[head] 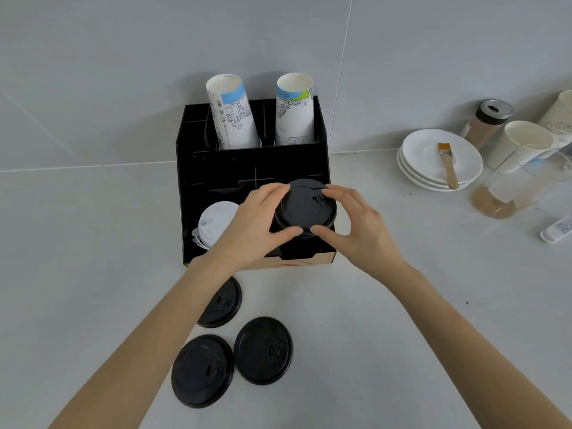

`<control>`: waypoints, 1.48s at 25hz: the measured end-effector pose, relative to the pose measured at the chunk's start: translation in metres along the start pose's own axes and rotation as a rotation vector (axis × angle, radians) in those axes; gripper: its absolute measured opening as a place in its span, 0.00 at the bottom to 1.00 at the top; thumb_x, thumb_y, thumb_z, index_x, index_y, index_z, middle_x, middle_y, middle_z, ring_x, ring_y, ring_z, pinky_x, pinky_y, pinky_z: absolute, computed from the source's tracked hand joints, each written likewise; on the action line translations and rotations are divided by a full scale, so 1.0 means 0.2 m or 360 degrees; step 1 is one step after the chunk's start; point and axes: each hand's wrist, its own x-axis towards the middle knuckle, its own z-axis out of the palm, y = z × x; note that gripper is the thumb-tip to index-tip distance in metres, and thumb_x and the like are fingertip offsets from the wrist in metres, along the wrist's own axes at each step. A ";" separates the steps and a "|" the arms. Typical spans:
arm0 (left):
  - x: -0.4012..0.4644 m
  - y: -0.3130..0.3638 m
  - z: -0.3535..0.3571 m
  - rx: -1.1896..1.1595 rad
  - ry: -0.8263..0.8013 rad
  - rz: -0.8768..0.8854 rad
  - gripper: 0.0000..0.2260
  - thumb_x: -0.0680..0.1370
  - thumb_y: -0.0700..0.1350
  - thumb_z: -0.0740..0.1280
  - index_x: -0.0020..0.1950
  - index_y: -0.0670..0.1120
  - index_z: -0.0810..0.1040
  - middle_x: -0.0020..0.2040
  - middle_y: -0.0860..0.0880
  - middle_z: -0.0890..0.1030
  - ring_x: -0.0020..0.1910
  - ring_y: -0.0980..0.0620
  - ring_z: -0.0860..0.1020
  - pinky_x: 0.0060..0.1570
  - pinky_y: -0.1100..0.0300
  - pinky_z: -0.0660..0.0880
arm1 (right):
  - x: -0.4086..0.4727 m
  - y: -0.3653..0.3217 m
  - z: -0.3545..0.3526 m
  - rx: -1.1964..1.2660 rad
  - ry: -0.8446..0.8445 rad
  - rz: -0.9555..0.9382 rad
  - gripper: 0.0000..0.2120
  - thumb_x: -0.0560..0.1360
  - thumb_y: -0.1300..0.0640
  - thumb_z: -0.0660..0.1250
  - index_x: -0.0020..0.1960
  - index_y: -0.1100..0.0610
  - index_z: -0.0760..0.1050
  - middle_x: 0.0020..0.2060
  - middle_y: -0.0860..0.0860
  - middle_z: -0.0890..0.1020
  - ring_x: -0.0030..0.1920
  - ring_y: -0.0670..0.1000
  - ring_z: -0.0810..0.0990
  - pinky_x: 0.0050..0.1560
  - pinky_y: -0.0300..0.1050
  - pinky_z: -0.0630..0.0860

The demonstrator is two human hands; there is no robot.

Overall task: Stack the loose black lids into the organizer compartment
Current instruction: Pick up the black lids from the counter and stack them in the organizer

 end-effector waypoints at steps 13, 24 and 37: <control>0.16 -0.12 0.06 0.0085 -0.0148 -0.0110 0.29 0.73 0.49 0.66 0.70 0.44 0.58 0.72 0.46 0.62 0.71 0.47 0.60 0.70 0.47 0.58 | 0.14 0.09 0.12 -0.0129 0.0000 0.0131 0.25 0.70 0.55 0.69 0.64 0.59 0.65 0.67 0.54 0.69 0.67 0.53 0.66 0.64 0.43 0.64; 0.16 -0.12 0.07 0.0122 -0.0190 -0.0108 0.29 0.74 0.49 0.64 0.71 0.45 0.56 0.74 0.47 0.59 0.72 0.48 0.57 0.71 0.47 0.56 | 0.09 0.12 0.17 -0.0201 0.0081 0.0146 0.27 0.70 0.55 0.69 0.65 0.59 0.64 0.67 0.54 0.70 0.67 0.54 0.65 0.65 0.49 0.65; 0.06 -0.07 0.02 -0.0011 -0.0087 -0.0114 0.30 0.74 0.47 0.64 0.71 0.44 0.54 0.74 0.45 0.59 0.72 0.46 0.57 0.71 0.49 0.56 | 0.05 0.03 0.10 -0.0156 0.0059 0.0077 0.25 0.73 0.56 0.65 0.66 0.57 0.62 0.67 0.54 0.69 0.66 0.54 0.65 0.66 0.46 0.63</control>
